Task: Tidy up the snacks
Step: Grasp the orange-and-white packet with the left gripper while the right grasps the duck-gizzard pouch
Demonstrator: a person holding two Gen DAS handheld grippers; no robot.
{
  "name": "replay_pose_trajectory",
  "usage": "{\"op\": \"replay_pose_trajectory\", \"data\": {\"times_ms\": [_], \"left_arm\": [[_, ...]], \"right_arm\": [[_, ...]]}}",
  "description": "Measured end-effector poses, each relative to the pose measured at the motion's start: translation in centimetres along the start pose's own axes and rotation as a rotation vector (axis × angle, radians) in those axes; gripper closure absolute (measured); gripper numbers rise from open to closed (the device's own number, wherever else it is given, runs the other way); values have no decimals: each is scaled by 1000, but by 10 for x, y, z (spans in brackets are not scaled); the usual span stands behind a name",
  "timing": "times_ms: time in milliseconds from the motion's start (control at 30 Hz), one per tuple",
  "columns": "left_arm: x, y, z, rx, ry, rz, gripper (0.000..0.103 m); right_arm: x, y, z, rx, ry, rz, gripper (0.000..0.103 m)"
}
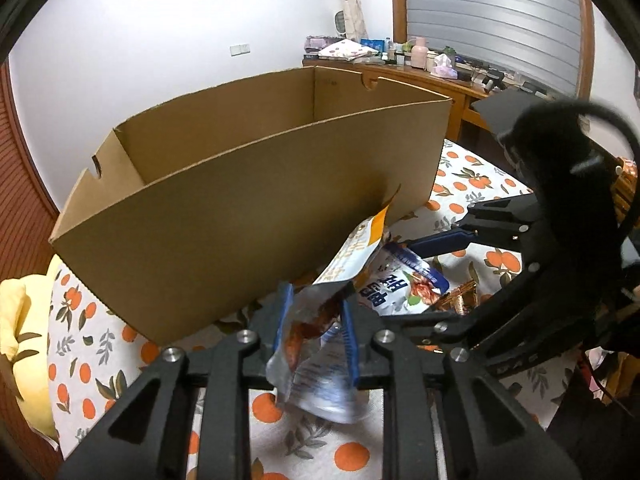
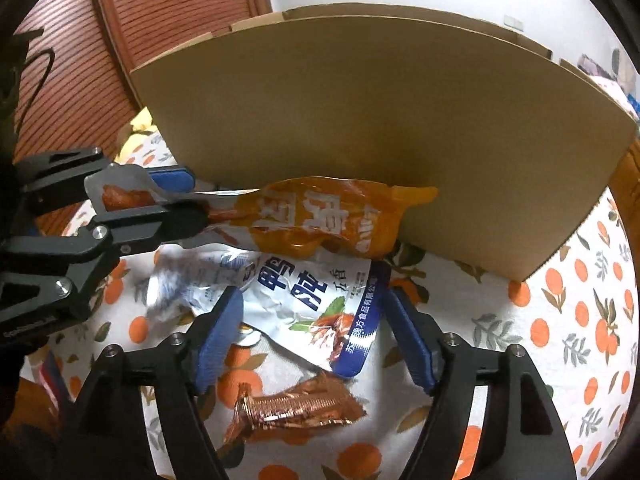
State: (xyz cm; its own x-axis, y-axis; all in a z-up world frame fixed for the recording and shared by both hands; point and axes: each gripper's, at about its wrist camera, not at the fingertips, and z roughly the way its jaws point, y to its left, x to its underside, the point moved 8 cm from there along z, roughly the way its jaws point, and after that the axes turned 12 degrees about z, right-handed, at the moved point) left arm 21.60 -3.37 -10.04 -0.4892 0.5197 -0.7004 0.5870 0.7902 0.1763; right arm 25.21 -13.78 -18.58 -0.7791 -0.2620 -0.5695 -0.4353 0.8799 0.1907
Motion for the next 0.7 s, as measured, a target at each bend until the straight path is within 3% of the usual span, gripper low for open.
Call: {"op": "replay_pose_trajectory", "data": {"times_ms": [133, 167, 300, 433, 533, 567, 600, 633, 700], "left_arm": [[0, 2, 7, -9, 12, 9, 78], [0, 3, 10, -9, 18, 8, 75], [0, 2, 20, 12, 17, 3, 75], [-3, 1, 15, 7, -6, -1, 80], [-4, 1, 6, 1, -24, -11, 81], [-4, 2, 3, 2, -29, -14, 81], [-4, 3, 0, 0, -36, -17, 81], [-3, 4, -4, -1, -40, -23, 81], [-2, 6, -9, -1, -48, -31, 81]], "right_arm": [[-4, 0, 5, -13, -1, 17, 24], [-4, 1, 5, -13, -3, 14, 25], [-3, -3, 2, -28, -12, 25, 31], [-4, -8, -5, -57, -19, 46, 57], [3, -12, -12, -66, -27, 36, 63], [4, -12, -15, -70, -36, 35, 73], [4, -11, -16, -61, -38, 37, 93], [5, -13, -18, -58, -38, 43, 101], [8, -11, -17, -73, -33, 45, 101]]}}
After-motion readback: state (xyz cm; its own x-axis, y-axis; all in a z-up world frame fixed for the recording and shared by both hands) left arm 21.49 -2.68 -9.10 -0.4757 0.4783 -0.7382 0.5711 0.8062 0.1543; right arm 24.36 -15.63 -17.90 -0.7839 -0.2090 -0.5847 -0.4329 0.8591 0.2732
